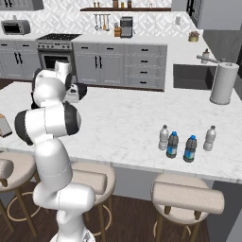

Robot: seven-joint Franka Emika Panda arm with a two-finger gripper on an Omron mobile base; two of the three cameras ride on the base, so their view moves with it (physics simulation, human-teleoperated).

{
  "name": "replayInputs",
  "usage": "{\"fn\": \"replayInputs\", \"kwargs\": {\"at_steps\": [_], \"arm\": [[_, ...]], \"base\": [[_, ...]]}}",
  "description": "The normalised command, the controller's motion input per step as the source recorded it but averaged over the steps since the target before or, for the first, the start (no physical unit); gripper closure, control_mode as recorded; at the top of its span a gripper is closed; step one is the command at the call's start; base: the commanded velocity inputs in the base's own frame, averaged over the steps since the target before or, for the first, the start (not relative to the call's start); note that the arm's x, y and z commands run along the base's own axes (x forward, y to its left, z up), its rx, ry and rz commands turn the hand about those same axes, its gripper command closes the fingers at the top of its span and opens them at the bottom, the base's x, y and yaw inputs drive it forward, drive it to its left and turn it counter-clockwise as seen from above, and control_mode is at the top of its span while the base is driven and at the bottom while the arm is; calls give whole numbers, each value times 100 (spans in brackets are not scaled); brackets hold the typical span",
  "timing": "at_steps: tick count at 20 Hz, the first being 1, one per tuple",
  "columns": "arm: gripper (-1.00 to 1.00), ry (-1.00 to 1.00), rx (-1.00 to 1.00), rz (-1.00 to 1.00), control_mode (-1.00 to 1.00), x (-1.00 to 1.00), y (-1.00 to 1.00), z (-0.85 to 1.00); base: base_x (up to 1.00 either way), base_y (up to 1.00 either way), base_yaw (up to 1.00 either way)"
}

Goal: Move the plastic bottles in the middle to the plastics group, and the glass bottles in the middle to the glass group.

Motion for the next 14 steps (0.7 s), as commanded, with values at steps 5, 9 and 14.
{"fn": "replayInputs", "kwargs": {"at_steps": [5,9,14], "arm": [[100,0,-5,11,-100,-42,100,7],[100,0,-7,9,-100,-33,100,0],[100,-5,-2,10,-100,-22,69,-3]], "base": [[0,0,0],[0,0,0],[0,0,0]]}}
